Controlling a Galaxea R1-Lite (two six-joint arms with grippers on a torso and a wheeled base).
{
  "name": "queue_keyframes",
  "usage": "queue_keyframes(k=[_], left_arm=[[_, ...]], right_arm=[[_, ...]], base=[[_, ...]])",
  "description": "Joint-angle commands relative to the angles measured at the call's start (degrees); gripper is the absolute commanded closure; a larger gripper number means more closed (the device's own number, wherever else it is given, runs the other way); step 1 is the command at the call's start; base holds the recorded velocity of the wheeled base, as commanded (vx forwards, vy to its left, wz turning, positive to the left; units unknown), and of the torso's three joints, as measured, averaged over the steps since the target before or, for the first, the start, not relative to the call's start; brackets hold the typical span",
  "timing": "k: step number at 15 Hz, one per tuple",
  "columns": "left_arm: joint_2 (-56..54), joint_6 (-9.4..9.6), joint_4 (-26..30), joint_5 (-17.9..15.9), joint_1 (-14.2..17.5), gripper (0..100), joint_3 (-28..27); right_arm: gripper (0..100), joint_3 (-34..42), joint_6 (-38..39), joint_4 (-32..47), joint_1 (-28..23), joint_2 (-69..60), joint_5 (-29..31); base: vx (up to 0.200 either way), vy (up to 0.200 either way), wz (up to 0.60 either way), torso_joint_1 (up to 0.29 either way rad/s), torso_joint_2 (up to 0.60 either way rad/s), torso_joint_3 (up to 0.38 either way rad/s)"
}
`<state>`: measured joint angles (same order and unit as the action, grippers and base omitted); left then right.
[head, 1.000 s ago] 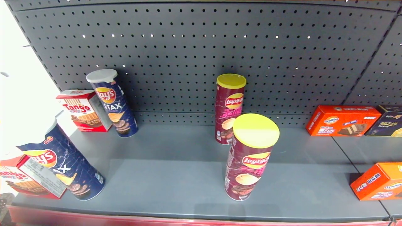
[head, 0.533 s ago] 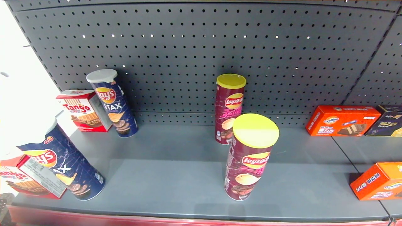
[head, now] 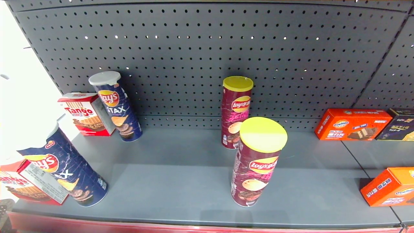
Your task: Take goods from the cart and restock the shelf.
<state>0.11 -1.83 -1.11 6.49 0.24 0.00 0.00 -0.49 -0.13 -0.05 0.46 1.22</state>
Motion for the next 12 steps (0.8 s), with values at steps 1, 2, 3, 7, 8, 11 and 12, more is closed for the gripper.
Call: queue_keyframes(k=[1,2,3,7,8,11,12], left_arm=[[0.33,-0.02,-0.03,0.02,0.02,0,0.00],[0.33,-0.02,-0.03,0.02,0.02,0,0.00],[0.33,-0.11,-0.03,0.02,0.02,0,0.00],[0.33,-0.02,0.05,-0.25,-0.16,0,0.00],[0.33,-0.02,0.05,-0.33,-0.16,0,0.00],[0.33,-0.11,0.05,-0.33,-0.16,0,0.00],[0.33,-0.19,0.05,-0.33,-0.16,0,0.00]], right_arm=[[0,0.00,-0.13,-0.04,0.05,0.15,-0.78],[0,0.00,-0.13,-0.04,0.05,0.15,-0.87],[0,0.00,-0.13,-0.13,-0.04,0.15,-0.69],[0,-27.25,2.51,0.13,0.31,29.77,-2.10],[0,-30.32,-1.62,-0.48,3.74,35.22,-5.79],[0,-28.48,-5.14,-5.32,17.01,44.71,-7.99],[0,-27.69,-5.14,-6.99,21.49,48.05,-7.81]], base=[[0.000,0.000,0.00,0.000,0.00,0.000],[0.000,0.000,0.00,0.000,0.00,0.000],[0.000,0.000,0.00,0.000,0.00,0.000],[0.000,0.000,0.00,0.000,0.00,0.000],[0.000,0.000,0.00,0.000,0.00,0.000],[0.000,0.000,0.00,0.000,0.00,0.000],[0.000,0.000,0.00,0.000,0.00,0.000]])
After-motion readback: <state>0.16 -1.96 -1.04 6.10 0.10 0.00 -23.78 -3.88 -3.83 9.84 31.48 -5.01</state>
